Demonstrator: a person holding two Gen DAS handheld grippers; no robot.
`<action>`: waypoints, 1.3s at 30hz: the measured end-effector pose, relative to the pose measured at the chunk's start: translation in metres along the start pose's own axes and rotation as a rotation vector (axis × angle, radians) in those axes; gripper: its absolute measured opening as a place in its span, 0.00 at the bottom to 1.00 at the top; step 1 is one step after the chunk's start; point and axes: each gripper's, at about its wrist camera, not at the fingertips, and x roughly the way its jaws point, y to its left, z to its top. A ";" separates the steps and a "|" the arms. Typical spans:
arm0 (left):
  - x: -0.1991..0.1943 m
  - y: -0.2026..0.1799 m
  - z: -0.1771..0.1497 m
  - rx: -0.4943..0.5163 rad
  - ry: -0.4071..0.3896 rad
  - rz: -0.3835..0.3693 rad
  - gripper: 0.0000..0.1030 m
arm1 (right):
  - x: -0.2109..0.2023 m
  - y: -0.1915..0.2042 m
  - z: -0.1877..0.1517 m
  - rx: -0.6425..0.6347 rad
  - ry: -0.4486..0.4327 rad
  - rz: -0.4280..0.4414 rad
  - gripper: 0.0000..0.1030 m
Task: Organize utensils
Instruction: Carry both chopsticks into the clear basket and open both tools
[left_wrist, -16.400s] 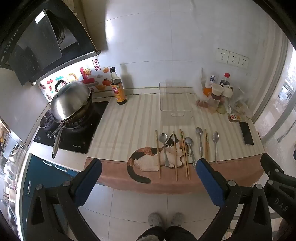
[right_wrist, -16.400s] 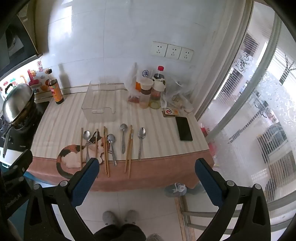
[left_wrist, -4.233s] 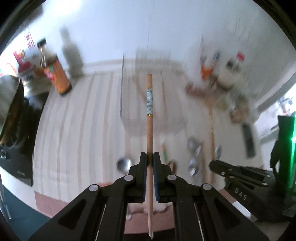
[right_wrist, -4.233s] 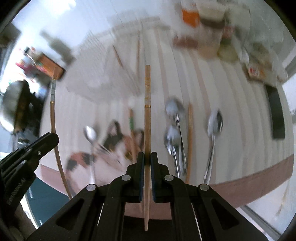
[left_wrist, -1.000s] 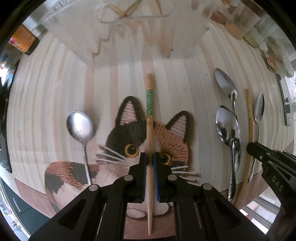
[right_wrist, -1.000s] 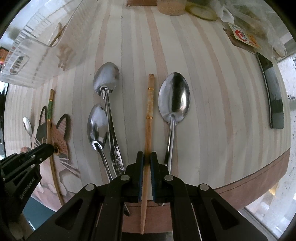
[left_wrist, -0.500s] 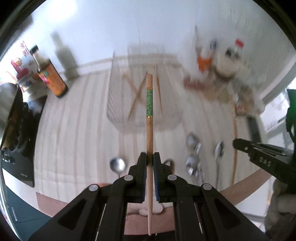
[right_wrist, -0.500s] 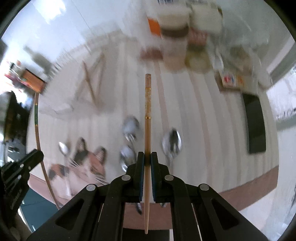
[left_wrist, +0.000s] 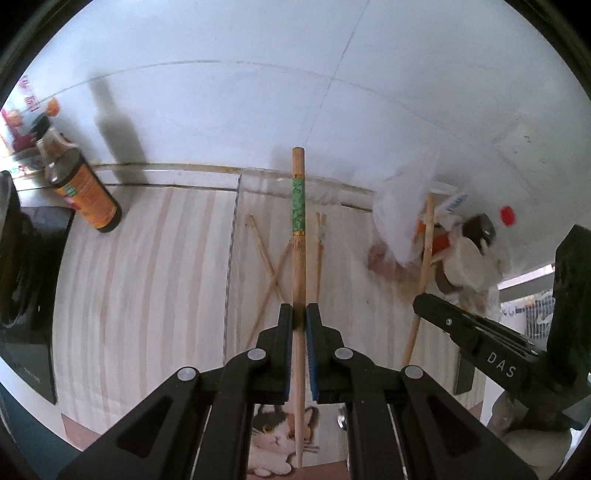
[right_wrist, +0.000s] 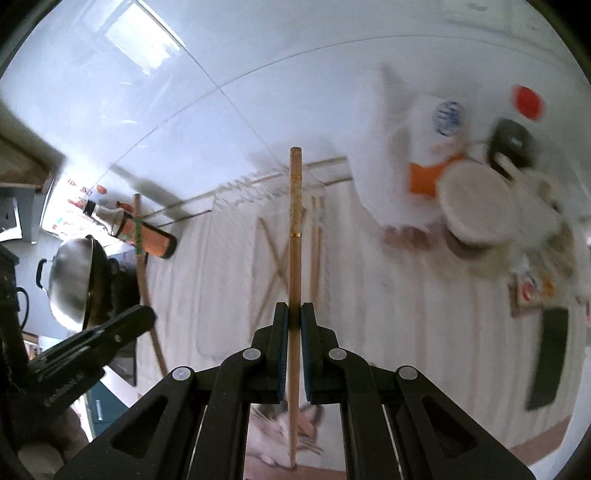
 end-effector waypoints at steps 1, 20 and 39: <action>0.008 0.002 0.010 -0.005 0.014 0.005 0.04 | 0.009 0.003 0.011 0.001 0.011 -0.001 0.06; 0.112 0.023 0.054 -0.089 0.268 0.028 0.06 | 0.127 0.007 0.059 0.005 0.191 -0.083 0.07; 0.045 0.032 0.019 -0.001 -0.027 0.332 0.83 | 0.094 -0.003 0.025 -0.044 0.083 -0.210 0.49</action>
